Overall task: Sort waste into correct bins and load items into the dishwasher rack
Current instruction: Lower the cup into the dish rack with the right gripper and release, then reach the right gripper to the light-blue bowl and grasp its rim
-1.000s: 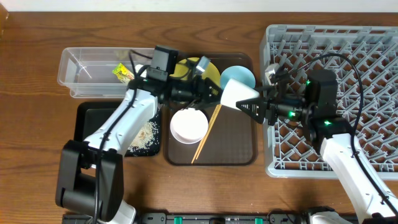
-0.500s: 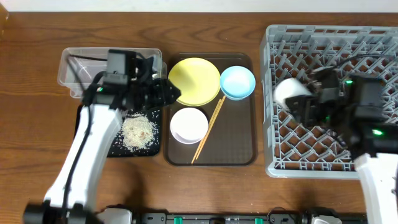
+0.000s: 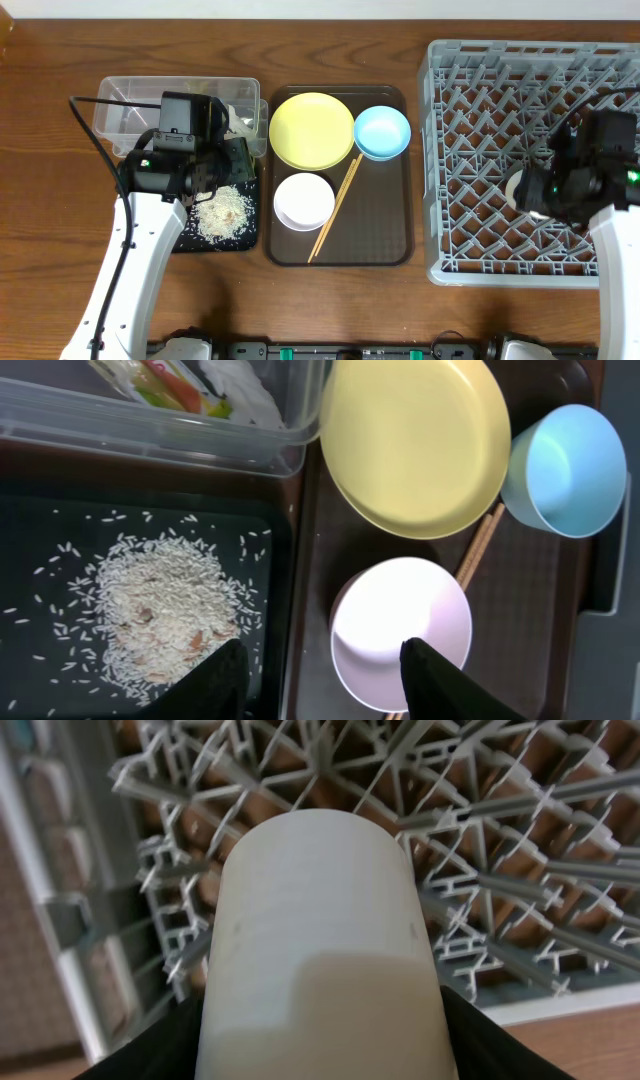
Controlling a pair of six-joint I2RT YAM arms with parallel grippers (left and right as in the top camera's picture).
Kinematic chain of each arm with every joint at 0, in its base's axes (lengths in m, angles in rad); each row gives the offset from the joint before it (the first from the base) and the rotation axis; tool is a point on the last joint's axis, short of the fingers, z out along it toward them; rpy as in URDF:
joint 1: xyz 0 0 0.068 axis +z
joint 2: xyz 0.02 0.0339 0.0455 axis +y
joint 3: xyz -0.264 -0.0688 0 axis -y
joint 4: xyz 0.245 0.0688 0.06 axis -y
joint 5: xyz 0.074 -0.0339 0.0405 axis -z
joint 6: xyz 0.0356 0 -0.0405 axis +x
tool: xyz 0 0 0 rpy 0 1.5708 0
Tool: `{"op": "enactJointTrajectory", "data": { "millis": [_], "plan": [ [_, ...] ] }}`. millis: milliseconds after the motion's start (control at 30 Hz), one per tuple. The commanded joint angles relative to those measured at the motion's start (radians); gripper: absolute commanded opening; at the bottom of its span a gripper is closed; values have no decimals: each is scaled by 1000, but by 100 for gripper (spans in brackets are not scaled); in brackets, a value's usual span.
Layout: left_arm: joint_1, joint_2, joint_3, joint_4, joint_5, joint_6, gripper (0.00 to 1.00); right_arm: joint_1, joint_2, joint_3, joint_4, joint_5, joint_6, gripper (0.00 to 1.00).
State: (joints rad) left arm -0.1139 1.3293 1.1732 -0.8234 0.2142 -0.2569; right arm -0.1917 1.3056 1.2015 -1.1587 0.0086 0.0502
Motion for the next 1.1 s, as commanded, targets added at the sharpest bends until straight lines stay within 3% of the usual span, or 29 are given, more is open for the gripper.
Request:
{"op": "enactJointTrajectory", "data": {
  "millis": [0, 467, 500, 600, 667, 867, 1067],
  "plan": [
    [2, -11, 4, -6, -36, 16, 52, -8, 40, 23, 34, 36, 24, 1],
    [2, -11, 4, -10, -36, 12, 52, -8, 260, 23, 105, 50, 24, 2],
    [2, -11, 4, -10, -36, 13, 52, -8, 268, 23, 109, 45, 24, 11],
    [2, -11, 4, -11, -36, 13, 57, -8, 278, 23, 117, 8, 24, 71],
    [2, -11, 4, -11, -36, 13, 58, -8, 278, 23, 117, -24, 24, 95],
    [2, -11, 4, -31, -37, 13, 59, -8, 259, 38, 114, -57, 24, 99],
    [2, -11, 4, -85, -69, 11, 59, 28, 196, 126, 204, -241, -12, 91]
  ]
}}
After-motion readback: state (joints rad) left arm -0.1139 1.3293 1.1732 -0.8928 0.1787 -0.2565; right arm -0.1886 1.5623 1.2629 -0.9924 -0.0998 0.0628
